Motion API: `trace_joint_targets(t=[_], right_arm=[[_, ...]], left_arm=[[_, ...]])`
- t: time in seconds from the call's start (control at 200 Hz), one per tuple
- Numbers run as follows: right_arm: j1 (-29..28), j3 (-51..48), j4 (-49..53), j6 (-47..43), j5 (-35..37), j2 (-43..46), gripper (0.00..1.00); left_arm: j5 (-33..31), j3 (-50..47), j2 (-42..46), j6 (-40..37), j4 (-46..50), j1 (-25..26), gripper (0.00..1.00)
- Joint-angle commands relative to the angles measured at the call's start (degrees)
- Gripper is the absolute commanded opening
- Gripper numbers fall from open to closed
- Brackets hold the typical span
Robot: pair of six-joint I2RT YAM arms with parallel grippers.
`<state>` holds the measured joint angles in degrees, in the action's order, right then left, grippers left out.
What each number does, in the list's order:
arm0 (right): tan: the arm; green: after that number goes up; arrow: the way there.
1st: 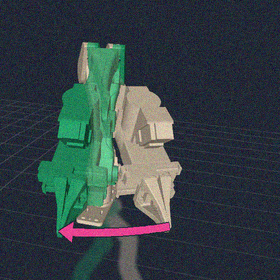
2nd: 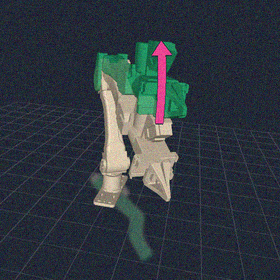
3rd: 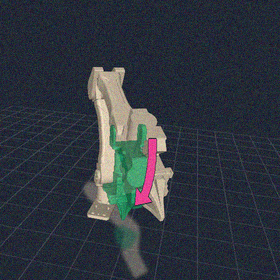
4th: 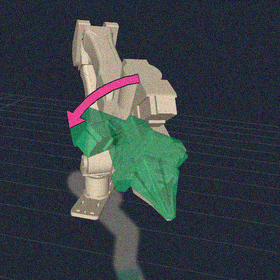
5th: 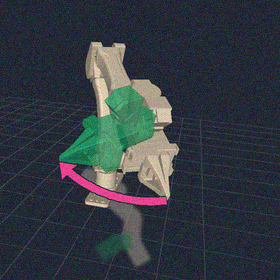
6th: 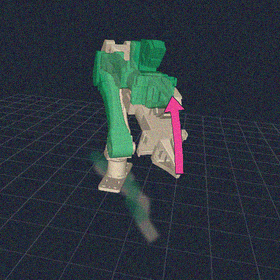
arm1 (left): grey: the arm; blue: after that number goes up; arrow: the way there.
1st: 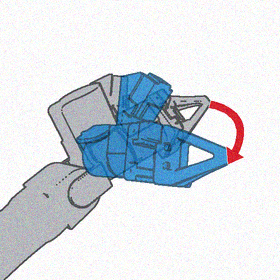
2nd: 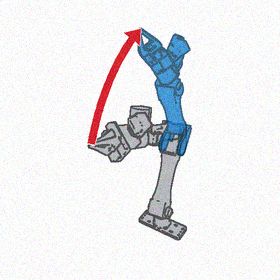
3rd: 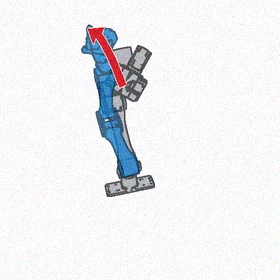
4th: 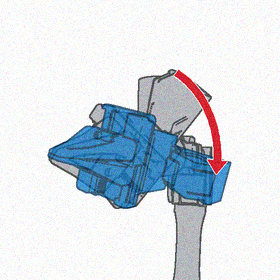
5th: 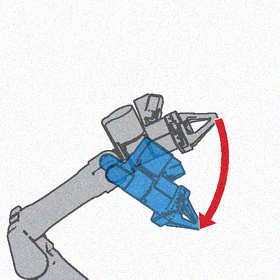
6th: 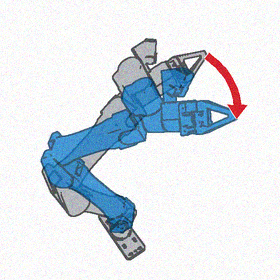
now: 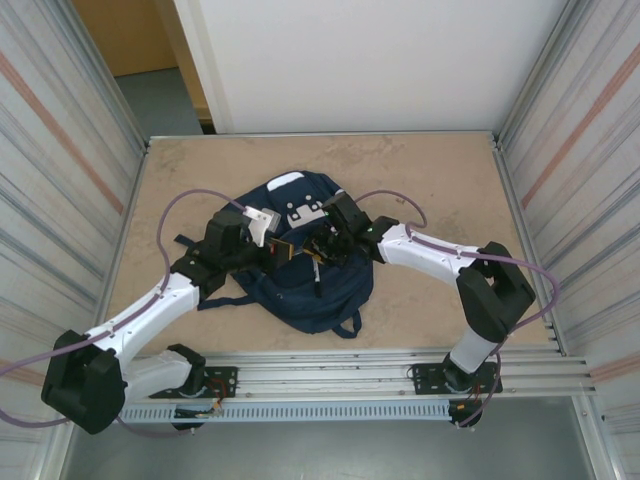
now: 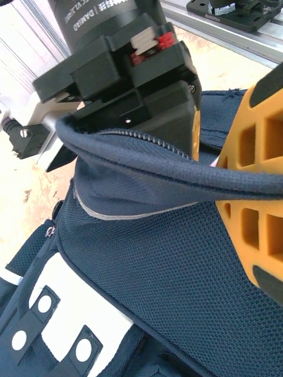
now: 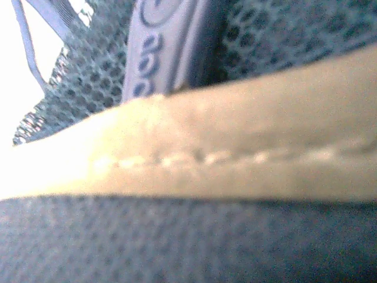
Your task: Pack the student bag
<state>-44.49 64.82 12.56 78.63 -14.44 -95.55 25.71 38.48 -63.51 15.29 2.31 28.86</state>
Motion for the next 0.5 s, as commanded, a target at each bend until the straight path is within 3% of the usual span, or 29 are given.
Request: trace_joint_targets(t=[0.0,0.125,0.261,0.496], right_arm=[[0.6,-1.0,-5.1,7.4,1.7,-0.4,0.3],[0.6,3.8,2.1,-6.0,-0.8,0.1,0.42],[0.3,8.4,16.7,-27.8,-0.3,2.1,0.51],[-5.2,7.9,29.3,-50.7,7.7,6.9,0.54]], left_arm=[[4.4,0.7,2.2,-0.7,-1.7,0.1,0.0],[2.9,-0.5,3.3,-0.4,-2.3,0.1,0.0],[2.6,-0.6,3.3,-0.9,-1.6,0.0,0.0],[2.5,0.5,3.8,-1.8,0.9,0.1,0.0]])
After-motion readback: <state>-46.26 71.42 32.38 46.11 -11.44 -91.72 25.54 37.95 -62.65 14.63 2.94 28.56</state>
